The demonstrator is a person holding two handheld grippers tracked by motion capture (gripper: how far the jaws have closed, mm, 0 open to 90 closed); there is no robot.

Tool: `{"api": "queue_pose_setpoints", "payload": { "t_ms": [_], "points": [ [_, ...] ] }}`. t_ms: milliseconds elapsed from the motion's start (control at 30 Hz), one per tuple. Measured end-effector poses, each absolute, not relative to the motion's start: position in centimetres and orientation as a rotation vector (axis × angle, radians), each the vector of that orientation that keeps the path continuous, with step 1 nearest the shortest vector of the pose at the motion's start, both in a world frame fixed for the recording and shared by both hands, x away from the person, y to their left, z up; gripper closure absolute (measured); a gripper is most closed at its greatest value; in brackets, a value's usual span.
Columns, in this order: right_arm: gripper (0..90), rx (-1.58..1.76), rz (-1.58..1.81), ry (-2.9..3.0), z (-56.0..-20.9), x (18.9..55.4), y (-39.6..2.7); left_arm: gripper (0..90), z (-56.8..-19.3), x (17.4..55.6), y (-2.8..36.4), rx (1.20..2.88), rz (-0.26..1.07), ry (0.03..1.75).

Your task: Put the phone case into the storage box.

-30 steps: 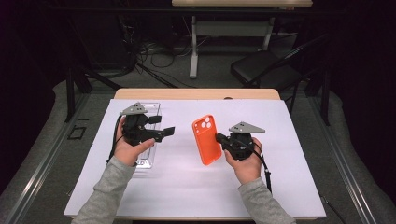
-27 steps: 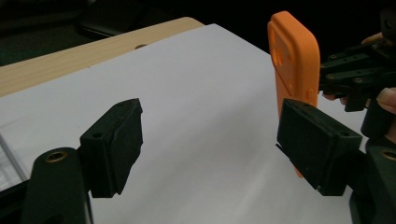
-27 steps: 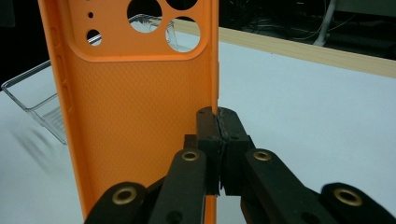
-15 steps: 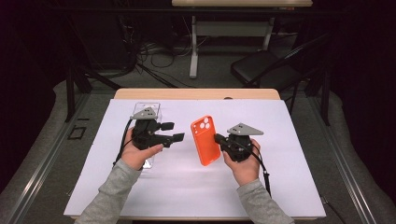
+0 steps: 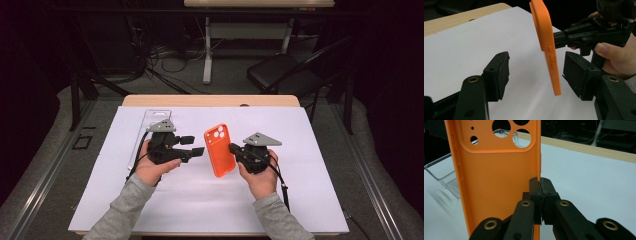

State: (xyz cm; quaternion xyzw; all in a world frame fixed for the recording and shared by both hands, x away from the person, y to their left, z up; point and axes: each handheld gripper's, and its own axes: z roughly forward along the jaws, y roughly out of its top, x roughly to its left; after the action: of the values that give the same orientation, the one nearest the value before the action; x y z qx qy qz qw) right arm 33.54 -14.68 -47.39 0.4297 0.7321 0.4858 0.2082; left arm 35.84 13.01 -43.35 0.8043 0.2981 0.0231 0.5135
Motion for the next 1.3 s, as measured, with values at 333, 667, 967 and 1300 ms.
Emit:
{"api": "queue_pose_setpoints", "payload": {
  "t_ms": [333, 667, 967, 1300],
  "points": [
    [88.9, 1.191, 1.356, 2.029, -47.4, 33.5, -14.7, 43.3, -43.6, 35.5, 12.6, 1.937, 0.059, 0.734],
    [88.9, 1.192, 1.361, 2.029, -47.5, 33.5, -14.6, 44.6, -43.9, 35.1, 12.2, 1.896, 0.022, 0.76],
    [88.8, 1.186, 1.36, 2.03, -47.5, 33.4, -14.5, 44.6, -44.5, 35.1, 11.9, 1.877, -0.018, 0.79],
    [88.8, 1.176, 1.36, 2.04, -47.7, 33.2, -14.1, 47.9, -44.9, 35.1, 11.4, 1.883, -0.036, 0.785]
  ]
}}
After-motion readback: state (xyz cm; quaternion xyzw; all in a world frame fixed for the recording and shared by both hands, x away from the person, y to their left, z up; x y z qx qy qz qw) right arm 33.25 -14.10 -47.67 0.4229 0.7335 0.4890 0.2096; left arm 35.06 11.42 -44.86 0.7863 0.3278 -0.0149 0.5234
